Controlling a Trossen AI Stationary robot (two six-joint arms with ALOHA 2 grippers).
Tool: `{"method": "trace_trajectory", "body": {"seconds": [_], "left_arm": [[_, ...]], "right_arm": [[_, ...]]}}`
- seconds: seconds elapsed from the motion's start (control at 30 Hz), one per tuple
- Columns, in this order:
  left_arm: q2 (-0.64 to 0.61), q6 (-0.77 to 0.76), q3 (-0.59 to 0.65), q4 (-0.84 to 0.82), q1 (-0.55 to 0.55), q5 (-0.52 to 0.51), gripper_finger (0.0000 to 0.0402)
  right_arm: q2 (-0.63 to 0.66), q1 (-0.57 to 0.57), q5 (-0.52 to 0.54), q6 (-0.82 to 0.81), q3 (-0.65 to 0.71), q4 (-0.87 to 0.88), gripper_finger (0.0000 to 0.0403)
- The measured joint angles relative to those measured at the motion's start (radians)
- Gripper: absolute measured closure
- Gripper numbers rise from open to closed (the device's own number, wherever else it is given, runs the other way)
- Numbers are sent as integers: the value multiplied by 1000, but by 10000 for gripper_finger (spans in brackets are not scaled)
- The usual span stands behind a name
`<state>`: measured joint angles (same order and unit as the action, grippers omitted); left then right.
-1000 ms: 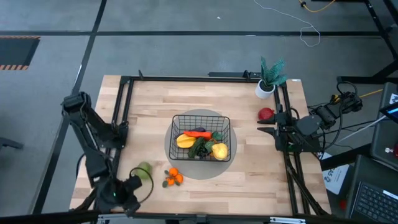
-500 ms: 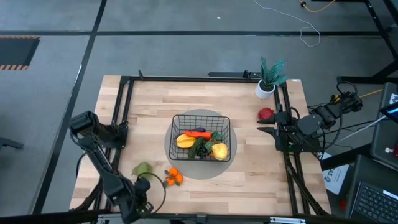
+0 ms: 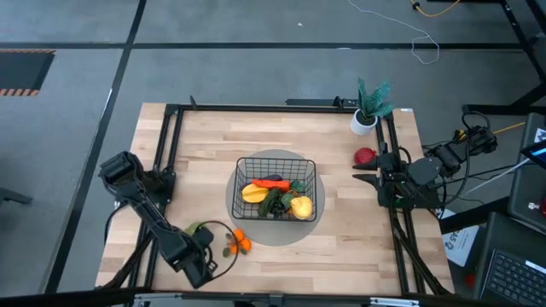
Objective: Build produce basket
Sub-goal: Put the green pear into the black wire basket
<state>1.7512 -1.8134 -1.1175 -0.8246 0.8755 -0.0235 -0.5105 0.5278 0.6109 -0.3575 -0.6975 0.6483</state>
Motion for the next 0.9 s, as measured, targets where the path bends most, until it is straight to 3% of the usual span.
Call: {"method": "trace_trajectory", "body": {"seconds": [0.3,0.53,0.9], "left_arm": [[0,108,0,-83,-92,-47,402],[0,260,0,-83,-161,-156,401],[0,390,-54,-87,-199,-118,401]], "right_arm": [[0,0,0,0,0,0,279],[0,0,-1,0,0,1,279],[0,0,-1,0,0,1,279]]}}
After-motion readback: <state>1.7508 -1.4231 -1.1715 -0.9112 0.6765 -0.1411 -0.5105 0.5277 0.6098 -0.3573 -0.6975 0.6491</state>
